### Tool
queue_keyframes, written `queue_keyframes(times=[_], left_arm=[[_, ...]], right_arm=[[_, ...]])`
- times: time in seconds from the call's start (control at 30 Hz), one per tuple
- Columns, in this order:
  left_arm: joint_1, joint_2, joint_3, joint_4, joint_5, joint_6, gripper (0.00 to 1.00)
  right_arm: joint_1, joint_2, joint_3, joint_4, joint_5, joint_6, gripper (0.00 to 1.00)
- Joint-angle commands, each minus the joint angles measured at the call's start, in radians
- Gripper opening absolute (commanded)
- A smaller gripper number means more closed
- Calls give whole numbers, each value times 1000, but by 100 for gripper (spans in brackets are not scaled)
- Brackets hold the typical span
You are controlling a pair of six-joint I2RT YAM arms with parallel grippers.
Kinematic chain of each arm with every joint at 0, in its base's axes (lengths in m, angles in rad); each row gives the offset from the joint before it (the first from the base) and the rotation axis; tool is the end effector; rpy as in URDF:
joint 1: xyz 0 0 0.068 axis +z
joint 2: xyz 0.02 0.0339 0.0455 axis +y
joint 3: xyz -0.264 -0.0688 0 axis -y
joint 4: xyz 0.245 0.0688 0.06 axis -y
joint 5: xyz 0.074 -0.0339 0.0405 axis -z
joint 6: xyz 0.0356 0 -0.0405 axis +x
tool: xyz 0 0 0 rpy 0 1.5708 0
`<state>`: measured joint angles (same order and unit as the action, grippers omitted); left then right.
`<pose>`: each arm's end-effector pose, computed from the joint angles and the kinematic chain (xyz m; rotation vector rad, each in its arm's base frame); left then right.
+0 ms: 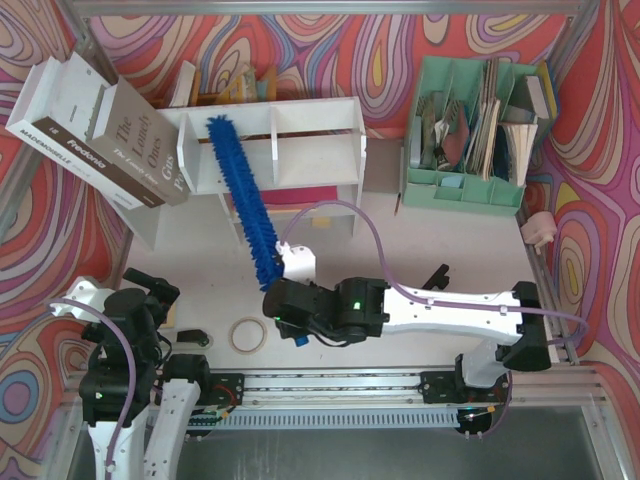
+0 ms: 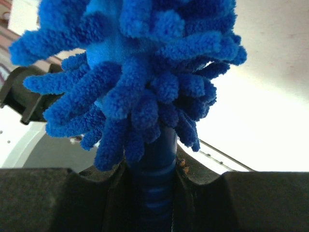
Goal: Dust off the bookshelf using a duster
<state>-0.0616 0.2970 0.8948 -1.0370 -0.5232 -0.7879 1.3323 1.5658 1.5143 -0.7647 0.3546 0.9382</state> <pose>0.0322 0.0158 0.3337 -0.9875 1.6793 -0.0341 0.0923 0.3275 0.3466 -0.3062 2.4139 0.6885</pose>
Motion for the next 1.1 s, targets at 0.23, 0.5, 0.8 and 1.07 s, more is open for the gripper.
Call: queue_keyframes(times=[0.23, 0.5, 0.8, 1.07], left_arm=[[5, -5, -12, 15, 0, 17, 98], [5, 1, -12, 16, 5, 18, 98], [5, 0, -10, 17, 13, 17, 98], [5, 17, -13, 35, 35, 41, 98]], right_arm=[[51, 70, 119, 23, 63, 8, 0], [50, -37, 44, -152, 205, 156, 0], [57, 48, 66, 25, 50, 21, 0], [88, 139, 121, 73, -19, -61, 0]])
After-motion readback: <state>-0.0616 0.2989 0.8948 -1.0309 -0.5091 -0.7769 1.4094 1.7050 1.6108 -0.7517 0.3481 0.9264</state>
